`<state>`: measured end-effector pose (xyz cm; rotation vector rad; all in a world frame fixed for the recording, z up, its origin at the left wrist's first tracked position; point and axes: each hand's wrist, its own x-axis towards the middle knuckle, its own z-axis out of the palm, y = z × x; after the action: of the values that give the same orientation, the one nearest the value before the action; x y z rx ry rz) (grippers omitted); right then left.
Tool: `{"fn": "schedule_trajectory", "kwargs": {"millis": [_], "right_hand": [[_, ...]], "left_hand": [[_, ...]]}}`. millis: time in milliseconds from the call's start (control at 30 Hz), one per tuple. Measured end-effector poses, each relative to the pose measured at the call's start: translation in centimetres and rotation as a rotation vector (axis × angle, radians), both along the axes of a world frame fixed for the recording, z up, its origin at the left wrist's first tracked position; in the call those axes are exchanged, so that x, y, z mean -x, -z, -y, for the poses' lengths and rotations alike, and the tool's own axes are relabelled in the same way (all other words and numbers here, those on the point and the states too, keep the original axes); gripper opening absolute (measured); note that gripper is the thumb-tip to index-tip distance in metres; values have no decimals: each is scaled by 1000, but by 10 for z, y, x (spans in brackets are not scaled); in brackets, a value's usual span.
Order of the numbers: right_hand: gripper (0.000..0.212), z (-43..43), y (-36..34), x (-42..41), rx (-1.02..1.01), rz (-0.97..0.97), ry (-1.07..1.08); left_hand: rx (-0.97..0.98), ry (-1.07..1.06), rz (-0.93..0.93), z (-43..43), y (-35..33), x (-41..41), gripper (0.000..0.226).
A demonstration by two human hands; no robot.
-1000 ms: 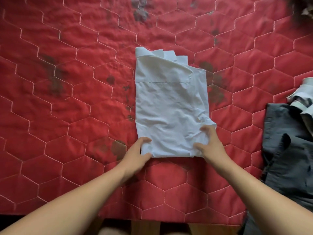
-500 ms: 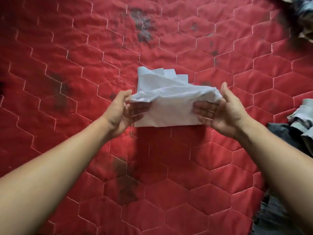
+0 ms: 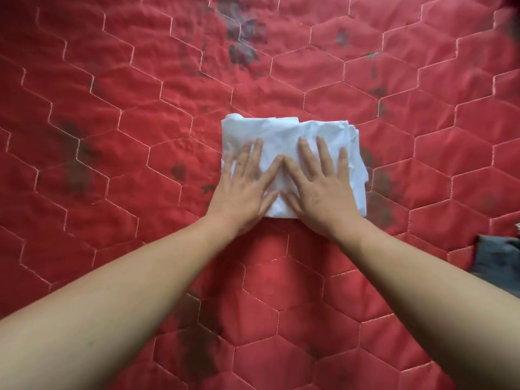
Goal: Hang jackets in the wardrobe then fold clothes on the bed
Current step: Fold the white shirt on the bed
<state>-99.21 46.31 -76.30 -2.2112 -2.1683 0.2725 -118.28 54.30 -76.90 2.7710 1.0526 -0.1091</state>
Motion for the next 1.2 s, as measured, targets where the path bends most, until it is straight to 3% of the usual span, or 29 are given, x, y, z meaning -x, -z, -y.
{"fn": "schedule_trajectory", "kwargs": {"millis": [133, 300, 433, 567, 700, 867, 967, 1033, 1100, 1200], "right_hand": [[86, -8, 19, -10, 132, 91, 94], [83, -14, 14, -12, 160, 52, 119], [77, -13, 13, -33, 143, 41, 186], [85, -10, 26, -39, 142, 20, 213], [87, -13, 24, -38, 157, -6, 252], [84, -22, -1, -34, 189, 17, 222], [78, -45, -14, -34, 176, -6, 126], [77, -69, -22, -42, 226, -117, 181], [80, -89, -32, -52, 260, -185, 222], [80, -108, -43, -55, 356, -157, 169]], "left_hand": [[29, -111, -28, -3, 28, 8, 79], [69, -167, -58, -9, 12, -1, 79], [-40, -115, -83, -33, 3, -3, 78], [114, -138, -85, -49, 23, 4, 90], [139, -142, -68, -52, 19, 2, 94], [271, -271, 83, -56, -8, -3, 89], [337, -483, 330, -67, -22, -11, 85], [465, -659, 437, -82, -30, -17, 85], [639, -796, 419, -99, -36, -22, 79], [852, -757, 362, -119, -48, -24, 53]]}}
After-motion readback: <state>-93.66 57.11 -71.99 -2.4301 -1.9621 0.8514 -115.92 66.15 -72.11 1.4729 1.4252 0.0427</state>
